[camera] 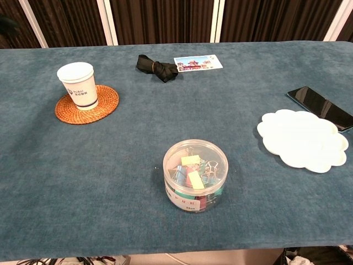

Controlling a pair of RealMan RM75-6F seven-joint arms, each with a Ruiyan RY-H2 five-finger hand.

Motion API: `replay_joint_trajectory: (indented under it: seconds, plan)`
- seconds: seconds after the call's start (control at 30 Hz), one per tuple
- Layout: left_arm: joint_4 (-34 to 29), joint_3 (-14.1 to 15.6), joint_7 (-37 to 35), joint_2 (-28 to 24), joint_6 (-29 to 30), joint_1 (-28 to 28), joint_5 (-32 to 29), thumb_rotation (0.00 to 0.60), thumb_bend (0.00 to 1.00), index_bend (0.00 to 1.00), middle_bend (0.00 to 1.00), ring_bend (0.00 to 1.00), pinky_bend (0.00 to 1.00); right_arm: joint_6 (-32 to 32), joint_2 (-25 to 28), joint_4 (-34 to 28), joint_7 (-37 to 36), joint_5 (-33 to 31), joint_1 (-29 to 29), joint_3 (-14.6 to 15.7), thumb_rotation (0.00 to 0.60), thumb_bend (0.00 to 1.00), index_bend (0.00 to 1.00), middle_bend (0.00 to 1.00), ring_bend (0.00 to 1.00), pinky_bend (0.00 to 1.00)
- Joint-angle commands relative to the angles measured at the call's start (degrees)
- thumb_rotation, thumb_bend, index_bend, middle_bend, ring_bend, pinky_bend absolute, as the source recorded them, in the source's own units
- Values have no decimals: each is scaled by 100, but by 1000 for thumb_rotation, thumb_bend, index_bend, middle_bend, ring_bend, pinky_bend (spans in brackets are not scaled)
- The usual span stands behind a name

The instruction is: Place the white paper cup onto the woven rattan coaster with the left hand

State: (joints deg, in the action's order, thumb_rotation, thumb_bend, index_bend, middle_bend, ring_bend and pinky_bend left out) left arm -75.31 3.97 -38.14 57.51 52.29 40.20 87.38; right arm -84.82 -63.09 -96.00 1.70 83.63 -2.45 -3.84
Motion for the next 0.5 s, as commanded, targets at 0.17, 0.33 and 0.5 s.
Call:
replay_joint_trajectory:
  seconds: [0.17, 0.33, 0.5]
  plan:
    - [-1498, -31, 3028, -367, 2652, -1822, -558, 600, 54, 17, 85, 0, 0, -21, -14, 8, 11, 45, -6, 1, 600, 123, 4, 0, 125, 162]
    - [-1223, 7, 2854, 173, 3489, -2387, -231, 600, 96, 27, 87, 0, 0, -46, -10, 13, -18, 96, 0, 15, 600, 123, 4, 0, 125, 162]
    - [-935, 67, 2727, 424, 3810, -2812, -222, 600, 108, 65, 99, 0, 0, -49, -11, 28, -26, 111, -1, 19, 600, 122, 4, 0, 125, 162]
